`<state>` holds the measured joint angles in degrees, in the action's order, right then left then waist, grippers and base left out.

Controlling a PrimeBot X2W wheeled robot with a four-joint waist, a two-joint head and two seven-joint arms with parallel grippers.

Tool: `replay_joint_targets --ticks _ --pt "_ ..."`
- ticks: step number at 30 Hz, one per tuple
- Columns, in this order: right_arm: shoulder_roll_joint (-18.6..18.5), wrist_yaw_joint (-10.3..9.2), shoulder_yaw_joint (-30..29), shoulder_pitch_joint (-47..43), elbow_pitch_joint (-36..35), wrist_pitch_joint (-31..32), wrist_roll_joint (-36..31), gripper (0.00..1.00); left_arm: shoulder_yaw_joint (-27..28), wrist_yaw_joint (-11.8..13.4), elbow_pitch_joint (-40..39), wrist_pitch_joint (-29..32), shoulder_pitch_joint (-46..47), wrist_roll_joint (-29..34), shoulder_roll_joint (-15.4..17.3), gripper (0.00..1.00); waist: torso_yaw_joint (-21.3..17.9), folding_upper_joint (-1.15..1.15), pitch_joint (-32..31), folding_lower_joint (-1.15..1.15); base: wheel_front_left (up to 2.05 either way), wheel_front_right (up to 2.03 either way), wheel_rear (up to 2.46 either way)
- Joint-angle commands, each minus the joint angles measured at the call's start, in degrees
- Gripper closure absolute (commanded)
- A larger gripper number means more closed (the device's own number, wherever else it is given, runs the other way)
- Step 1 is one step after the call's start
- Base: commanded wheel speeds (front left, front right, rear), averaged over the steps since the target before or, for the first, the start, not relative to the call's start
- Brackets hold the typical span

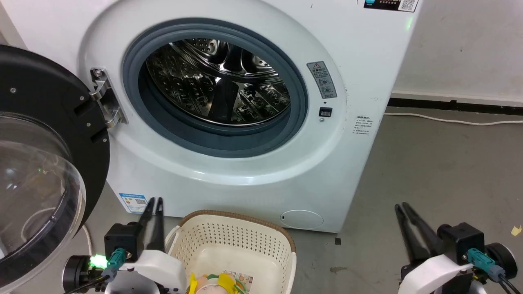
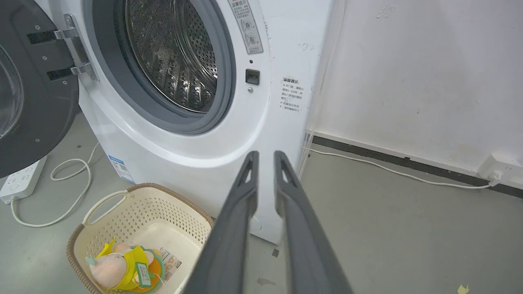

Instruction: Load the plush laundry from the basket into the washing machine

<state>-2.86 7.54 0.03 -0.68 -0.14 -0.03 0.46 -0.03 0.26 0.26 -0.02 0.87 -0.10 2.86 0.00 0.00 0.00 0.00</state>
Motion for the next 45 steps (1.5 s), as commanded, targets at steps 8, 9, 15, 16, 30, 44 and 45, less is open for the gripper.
replay_joint_targets --ticks 8,9,15,16,30,44,45 --pt "0.0 0.0 0.0 -0.2 -0.2 -0.6 1.1 0.0 -0.7 0.4 -0.2 -0.6 0.0 -0.2 0.0 0.0 -0.1 0.0 0.2 0.0 0.0 0.0 0.0" --pt "0.0 0.0 -0.1 -0.2 -0.2 -0.7 1.3 0.0 -0.8 0.5 -0.2 -0.7 0.0 -0.2 0.0 0.0 -0.1 0.0 0.2 0.0 0.0 0.0 0.0" --pt "0.0 -0.01 -0.5 -0.2 -0.4 -1.5 2.3 0.0 -1.8 0.9 -0.1 -1.5 0.2 -0.4 0.0 0.0 -0.3 0.0 1.0 0.0 0.0 0.0 0.0" --pt "0.0 -0.01 -0.6 -0.1 -0.5 -1.6 2.5 0.0 -2.0 0.9 0.0 -1.6 0.2 -0.4 0.0 0.0 -0.4 0.0 1.2 0.0 0.0 0.0 0.0" --pt "0.0 -0.01 -0.8 1.0 -1.0 -3.1 3.8 0.0 -4.1 0.8 5.4 -3.1 2.6 -1.2 0.1 0.0 -2.4 0.0 5.4 0.0 0.0 0.0 0.0" --pt "0.0 -0.02 0.7 3.0 -0.8 -4.8 6.9 0.0 -5.8 -0.1 16.3 -2.7 8.2 -2.4 1.6 0.0 -6.0 0.0 11.9 0.0 0.0 0.0 0.0" --pt "0.0 -0.02 0.8 3.1 -0.8 -4.9 7.1 0.0 -5.9 -0.2 17.1 -2.6 8.6 -2.5 1.8 0.0 -6.2 0.0 12.4 0.0 0.0 0.0 0.0"
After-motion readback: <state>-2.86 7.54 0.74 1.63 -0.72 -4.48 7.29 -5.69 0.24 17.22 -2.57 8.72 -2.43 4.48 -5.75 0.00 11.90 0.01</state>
